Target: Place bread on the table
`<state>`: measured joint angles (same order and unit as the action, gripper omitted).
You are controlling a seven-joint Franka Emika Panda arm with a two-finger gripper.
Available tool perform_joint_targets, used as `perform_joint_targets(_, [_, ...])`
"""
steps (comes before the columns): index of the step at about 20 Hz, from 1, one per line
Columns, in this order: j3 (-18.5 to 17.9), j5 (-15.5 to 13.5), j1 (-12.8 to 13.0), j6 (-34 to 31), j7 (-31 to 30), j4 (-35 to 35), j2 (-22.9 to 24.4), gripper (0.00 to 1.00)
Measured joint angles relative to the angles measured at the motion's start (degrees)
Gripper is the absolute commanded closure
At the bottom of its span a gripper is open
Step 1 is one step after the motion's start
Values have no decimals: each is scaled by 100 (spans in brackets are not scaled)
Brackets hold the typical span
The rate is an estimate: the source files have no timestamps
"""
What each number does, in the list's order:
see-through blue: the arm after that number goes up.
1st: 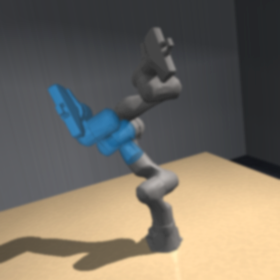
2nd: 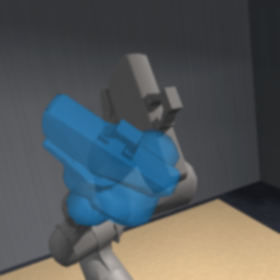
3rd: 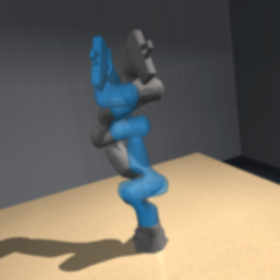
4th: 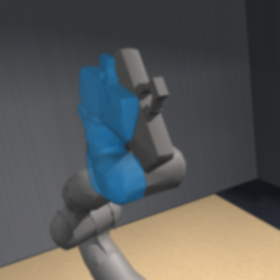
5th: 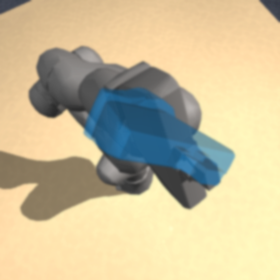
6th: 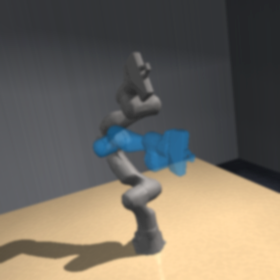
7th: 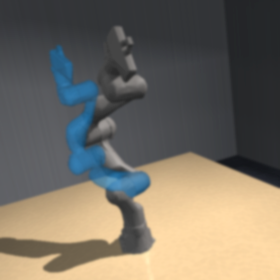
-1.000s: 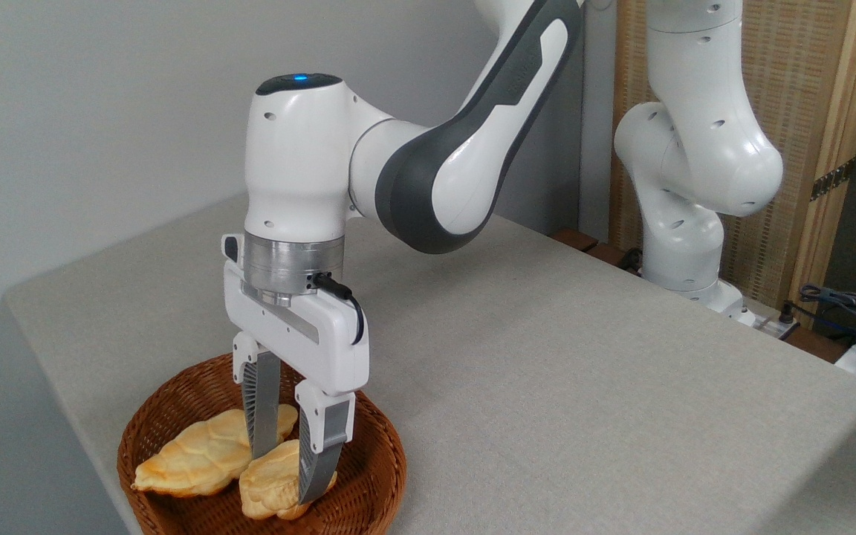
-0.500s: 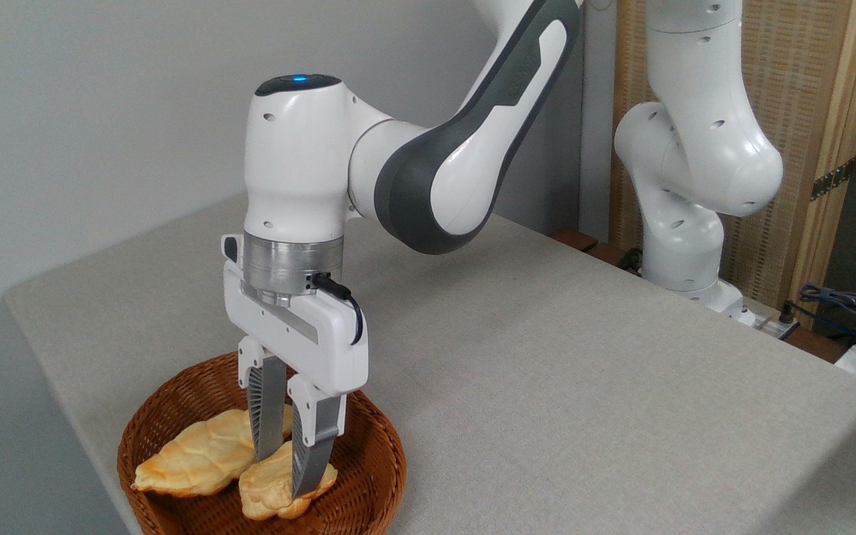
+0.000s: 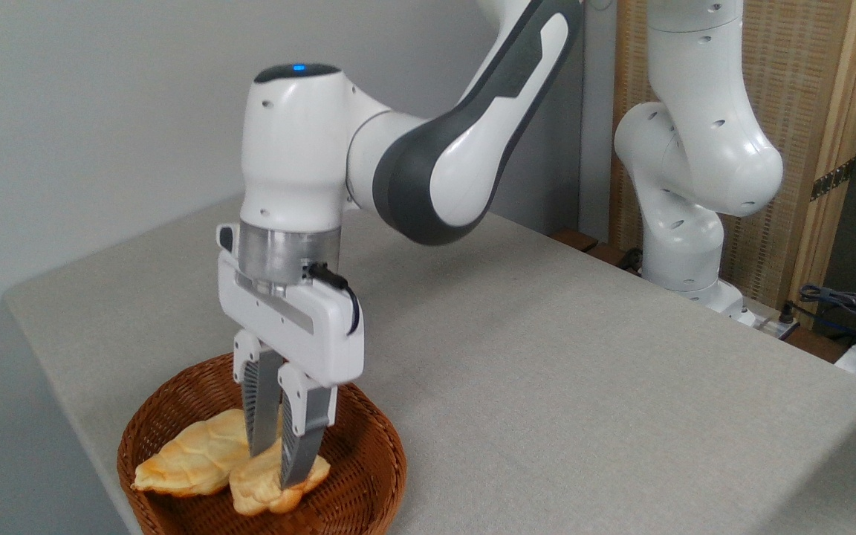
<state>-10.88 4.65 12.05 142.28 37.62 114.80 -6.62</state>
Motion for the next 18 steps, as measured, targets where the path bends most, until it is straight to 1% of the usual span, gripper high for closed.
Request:
perform_joint_targets(2, [-2,-6,-1,-101,-7,-15,136,40])
perform_joint_targets(3, [-3,-12,-1,-175,-9,-17,197,36])
perform_joint_targets(5, [-4,-36,-2,-487,-10,-23,402,34])
perform_joint_targets(7, [-4,-109,-1,-1045,-10,-27,706,34])
perform_joint_targets(8, [-4,-127,-1,-1189,-10,-26,783,34])
perform_joint_targets(10, [-4,-163,3,-1720,-10,-25,1038,33])
perform_joint_targets(14, [-3,-186,15,-2932,-4,-1,1350,33])
perform_joint_targets(15, [-2,-187,16,-3041,-4,10,1373,30])
perform_joint_targets(17, [-2,-192,22,-3323,-3,92,1422,28])
perform_joint_targets(18, [-2,-192,25,-3390,-3,176,1428,21])
